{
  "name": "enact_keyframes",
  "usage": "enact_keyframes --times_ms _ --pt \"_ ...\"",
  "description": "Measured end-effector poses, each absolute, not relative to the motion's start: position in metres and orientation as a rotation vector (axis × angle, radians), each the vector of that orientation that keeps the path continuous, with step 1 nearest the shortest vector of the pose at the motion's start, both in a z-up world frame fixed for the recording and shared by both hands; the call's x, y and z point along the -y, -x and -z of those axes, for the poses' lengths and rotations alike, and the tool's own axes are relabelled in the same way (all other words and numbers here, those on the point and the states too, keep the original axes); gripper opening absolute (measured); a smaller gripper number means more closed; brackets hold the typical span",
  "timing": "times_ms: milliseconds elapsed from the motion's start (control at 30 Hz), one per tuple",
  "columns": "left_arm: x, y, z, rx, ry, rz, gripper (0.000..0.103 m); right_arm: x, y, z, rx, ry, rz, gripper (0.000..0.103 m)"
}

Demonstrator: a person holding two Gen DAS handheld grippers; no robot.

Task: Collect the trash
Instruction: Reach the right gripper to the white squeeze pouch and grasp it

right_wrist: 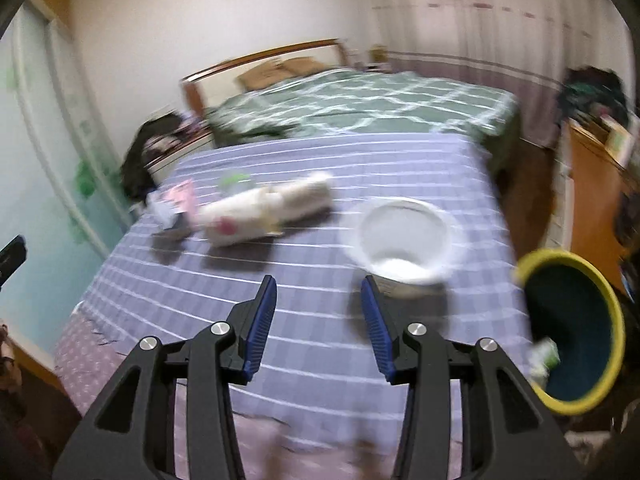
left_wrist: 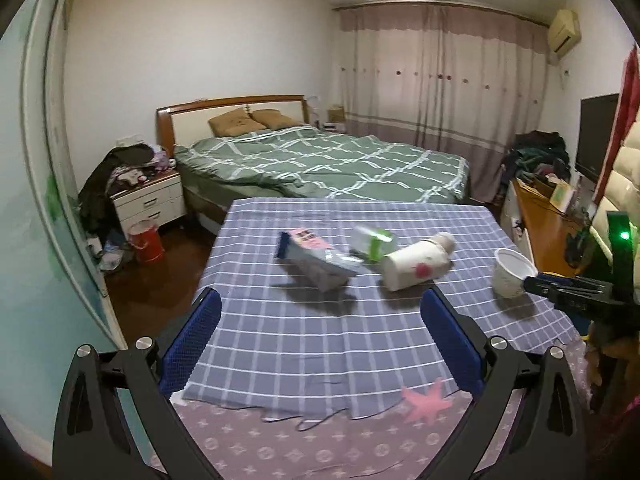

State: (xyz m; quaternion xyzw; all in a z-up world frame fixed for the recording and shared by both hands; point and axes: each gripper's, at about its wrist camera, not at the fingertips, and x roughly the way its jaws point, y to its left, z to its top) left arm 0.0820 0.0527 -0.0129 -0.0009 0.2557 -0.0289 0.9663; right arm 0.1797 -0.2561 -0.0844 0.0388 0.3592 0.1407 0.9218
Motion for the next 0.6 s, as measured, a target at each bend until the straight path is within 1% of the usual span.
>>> enact_keyframes --times_ms 200,300,467,600 --pt "-0.082 -0.078 0.017 -0.522 0.037 0.011 0.098 0.17 -0.213 0.082 -0.771 0.015 -0.486 0.042" --pt "-0.091 -0.078 0.022 -0.532 0.056 0.003 0.098 0.129 -0.229 0.078 -0.75 0.081 -0.569 0.042" --pt "-0.095 -0.081 0.029 -0.55 0.065 0.006 0.098 0.068 -0.262 0.074 -0.728 0.191 -0.658 0.042" --pt "-0.095 -0.082 0.031 -0.556 0.064 0.008 0.098 0.029 -0.293 0.084 -0.758 0.276 -0.673 0.042"
